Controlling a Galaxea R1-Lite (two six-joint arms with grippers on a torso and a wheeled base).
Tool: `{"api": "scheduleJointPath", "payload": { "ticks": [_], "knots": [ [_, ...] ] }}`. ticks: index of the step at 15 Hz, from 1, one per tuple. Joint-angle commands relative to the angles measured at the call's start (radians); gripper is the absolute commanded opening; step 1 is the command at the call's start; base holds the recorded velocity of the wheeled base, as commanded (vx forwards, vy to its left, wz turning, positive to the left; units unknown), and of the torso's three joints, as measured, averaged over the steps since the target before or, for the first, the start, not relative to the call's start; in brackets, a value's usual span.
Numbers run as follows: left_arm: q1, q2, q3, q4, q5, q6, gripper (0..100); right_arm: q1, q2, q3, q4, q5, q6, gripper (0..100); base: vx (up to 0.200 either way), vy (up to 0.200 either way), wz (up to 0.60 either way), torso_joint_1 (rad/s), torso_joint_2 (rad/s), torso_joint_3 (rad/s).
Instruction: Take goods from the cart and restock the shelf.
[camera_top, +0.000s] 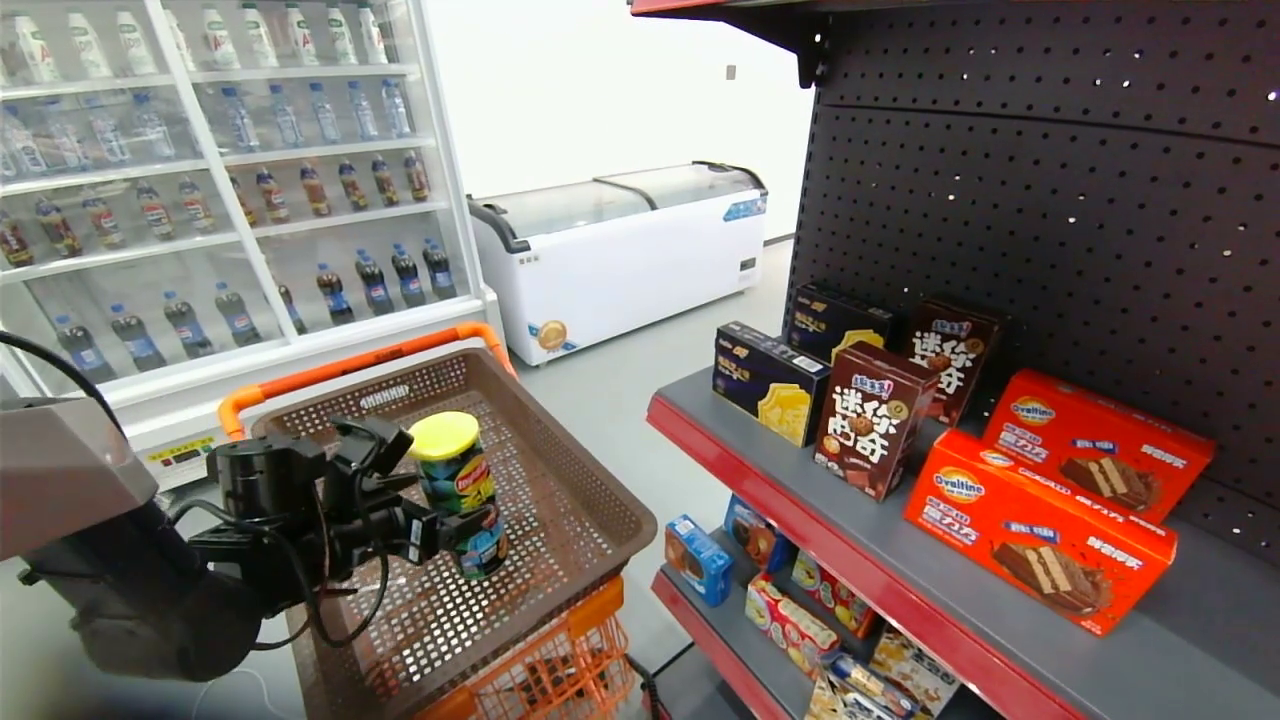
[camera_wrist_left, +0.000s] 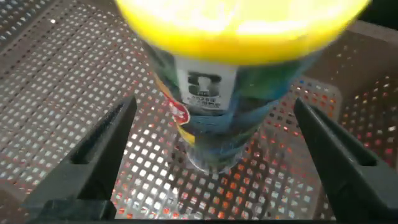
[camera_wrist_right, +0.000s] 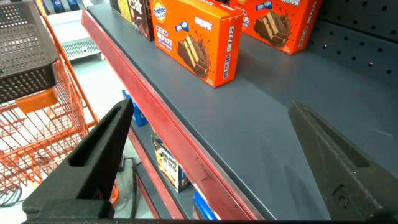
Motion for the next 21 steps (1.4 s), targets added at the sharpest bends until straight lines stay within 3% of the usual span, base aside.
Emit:
{"api": "scheduleJointPath", "payload": {
  "ticks": [1, 6, 7, 11, 12, 16, 17, 20, 21],
  "knots": [
    [-0.009, 0.089, -0.041, -0.019, 0.000, 0.008, 100, 0.000, 0.000, 0.000, 0.000, 0.000, 0.000, 100, 0.000, 0.000, 0.00, 0.000, 0.00, 0.000],
    [-0.023, 0.161, -0.129, -0.025, 0.000, 0.008, 100, 0.000, 0.000, 0.000, 0.000, 0.000, 0.000, 100, 0.000, 0.000, 0.00, 0.000, 0.00, 0.000],
    [-0.023, 0.163, -0.131, -0.028, -0.002, 0.006, 0, 0.000, 0.000, 0.000, 0.000, 0.000, 0.000, 100, 0.000, 0.000, 0.00, 0.000, 0.00, 0.000],
    [-0.043, 0.152, -0.146, -0.011, 0.004, -0.012, 0, 0.000, 0.000, 0.000, 0.000, 0.000, 0.000, 100, 0.000, 0.000, 0.00, 0.000, 0.00, 0.000],
    [-0.044, 0.138, -0.139, -0.011, 0.030, -0.012, 0, 0.000, 0.000, 0.000, 0.000, 0.000, 0.001, 100, 0.000, 0.000, 0.00, 0.000, 0.00, 0.000],
    [-0.075, -0.054, -0.079, -0.031, 0.239, -0.020, 0, 0.000, 0.000, 0.000, 0.000, 0.000, 0.000, 100, 0.000, 0.000, 0.00, 0.000, 0.00, 0.000],
    [-0.075, -0.084, -0.067, -0.039, 0.241, -0.022, 0, 0.000, 0.000, 0.000, 0.000, 0.000, 0.000, 100, 0.000, 0.000, 0.00, 0.000, 0.00, 0.000],
    [-0.075, -0.350, 0.047, 0.007, 0.239, -0.115, 0, 0.000, 0.000, 0.000, 0.000, 0.000, 0.000, 100, 0.000, 0.000, 0.00, 0.000, 0.00, 0.000],
    [-0.076, -0.451, 0.052, 0.071, 0.239, -0.150, 0, 0.000, 0.000, 0.000, 0.000, 0.000, 0.000, 100, 0.000, 0.000, 0.00, 0.000, 0.00, 0.000]
  ]
}}
